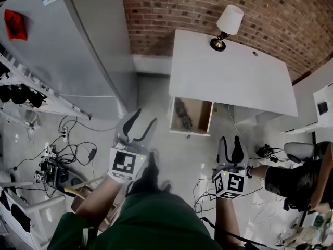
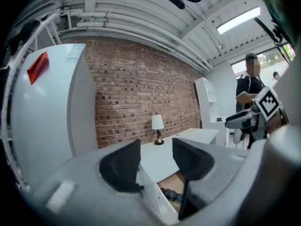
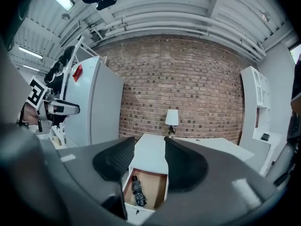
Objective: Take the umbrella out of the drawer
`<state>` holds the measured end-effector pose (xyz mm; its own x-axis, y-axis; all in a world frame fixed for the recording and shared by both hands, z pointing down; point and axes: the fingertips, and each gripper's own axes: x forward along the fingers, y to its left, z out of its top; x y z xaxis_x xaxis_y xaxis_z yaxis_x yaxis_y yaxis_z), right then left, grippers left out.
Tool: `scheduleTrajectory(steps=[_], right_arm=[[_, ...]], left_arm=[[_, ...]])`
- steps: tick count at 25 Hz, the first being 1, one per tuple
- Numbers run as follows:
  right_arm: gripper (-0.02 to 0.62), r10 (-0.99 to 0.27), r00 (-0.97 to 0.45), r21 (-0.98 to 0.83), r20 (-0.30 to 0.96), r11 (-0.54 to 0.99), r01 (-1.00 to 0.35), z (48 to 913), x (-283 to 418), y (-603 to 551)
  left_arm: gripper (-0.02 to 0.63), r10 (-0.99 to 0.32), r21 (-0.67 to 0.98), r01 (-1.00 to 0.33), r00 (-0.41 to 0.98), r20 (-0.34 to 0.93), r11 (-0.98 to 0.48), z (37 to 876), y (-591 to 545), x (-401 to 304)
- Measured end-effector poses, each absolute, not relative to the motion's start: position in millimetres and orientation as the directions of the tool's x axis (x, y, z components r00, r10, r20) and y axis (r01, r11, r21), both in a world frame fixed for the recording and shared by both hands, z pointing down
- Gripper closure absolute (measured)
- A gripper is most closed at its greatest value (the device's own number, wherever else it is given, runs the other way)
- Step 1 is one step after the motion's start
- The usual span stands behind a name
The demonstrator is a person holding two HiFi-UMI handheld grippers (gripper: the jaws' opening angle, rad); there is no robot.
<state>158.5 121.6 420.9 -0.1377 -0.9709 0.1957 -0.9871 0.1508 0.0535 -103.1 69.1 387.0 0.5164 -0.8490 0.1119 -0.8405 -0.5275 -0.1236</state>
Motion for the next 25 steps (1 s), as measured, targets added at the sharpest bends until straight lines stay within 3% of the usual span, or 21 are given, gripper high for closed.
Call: scheduleTrajectory(steps=[16, 25], right_arm=[[0.408, -0.870, -0.162, 0.034, 0.467, 0.200, -0.979, 545.2, 129.8, -25.2], [0.408, -0.747, -0.285, -0.058, 0.601, 0.315, -0.947, 663.2, 132.1, -58.9]], left_arm=[[0.399, -0.793, -0.067, -0.802, 0.568, 0.221, -0.593, 474.6, -68.8, -101.5], [0.396, -0.759, -0.107, -0.798, 0.509, 0.406, -0.593, 551.5, -70.0, -81.5]])
